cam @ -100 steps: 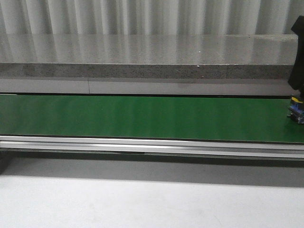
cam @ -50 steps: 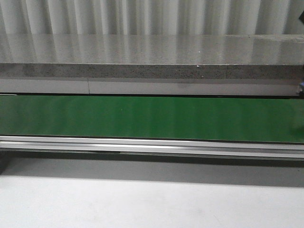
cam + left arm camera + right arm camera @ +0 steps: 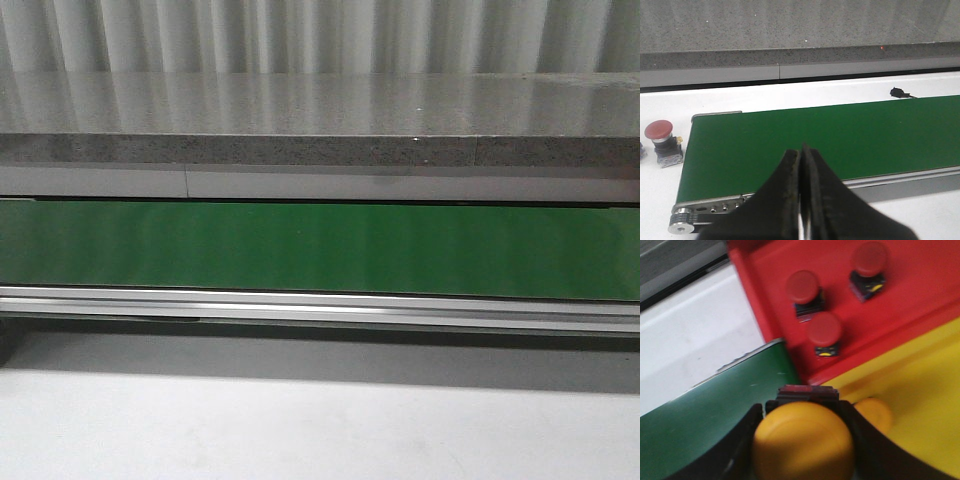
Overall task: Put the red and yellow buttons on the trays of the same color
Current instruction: 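Lower the yellow button into the yellow tray and open right gripper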
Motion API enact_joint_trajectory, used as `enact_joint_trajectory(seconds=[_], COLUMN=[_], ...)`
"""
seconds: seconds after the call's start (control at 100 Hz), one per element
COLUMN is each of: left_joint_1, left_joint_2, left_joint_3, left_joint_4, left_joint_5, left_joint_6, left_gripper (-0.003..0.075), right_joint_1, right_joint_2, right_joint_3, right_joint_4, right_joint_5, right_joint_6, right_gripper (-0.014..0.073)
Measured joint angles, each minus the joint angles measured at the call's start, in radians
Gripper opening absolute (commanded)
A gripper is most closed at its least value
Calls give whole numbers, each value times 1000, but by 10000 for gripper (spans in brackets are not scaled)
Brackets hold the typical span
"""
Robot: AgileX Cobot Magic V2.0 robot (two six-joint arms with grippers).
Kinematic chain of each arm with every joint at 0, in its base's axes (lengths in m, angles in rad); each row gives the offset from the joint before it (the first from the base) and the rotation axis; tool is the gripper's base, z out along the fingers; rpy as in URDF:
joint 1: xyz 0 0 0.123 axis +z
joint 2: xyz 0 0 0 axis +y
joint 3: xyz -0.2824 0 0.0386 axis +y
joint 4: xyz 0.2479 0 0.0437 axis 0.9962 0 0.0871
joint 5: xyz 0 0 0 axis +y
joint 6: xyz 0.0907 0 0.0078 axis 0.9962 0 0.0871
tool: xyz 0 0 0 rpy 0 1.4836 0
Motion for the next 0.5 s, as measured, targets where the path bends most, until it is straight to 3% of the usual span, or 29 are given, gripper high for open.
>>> enact_joint_trajectory(seconds=[0.27,0.5], left_joint_1=[0,0], left_joint_2=[0,0], left_joint_3=[0,0], left_joint_4=[-2,-2], left_joint_5=[0,0], left_joint_6=[0,0], left_gripper=[-20,-20], right_joint_1=[-191,-239], right_joint_2=[76,233], right_joint_3=[3,3], right_joint_4=[-3,-4], right_joint_5=[-54,-96], right_joint_6=[31,46], right_gripper=[59,59])
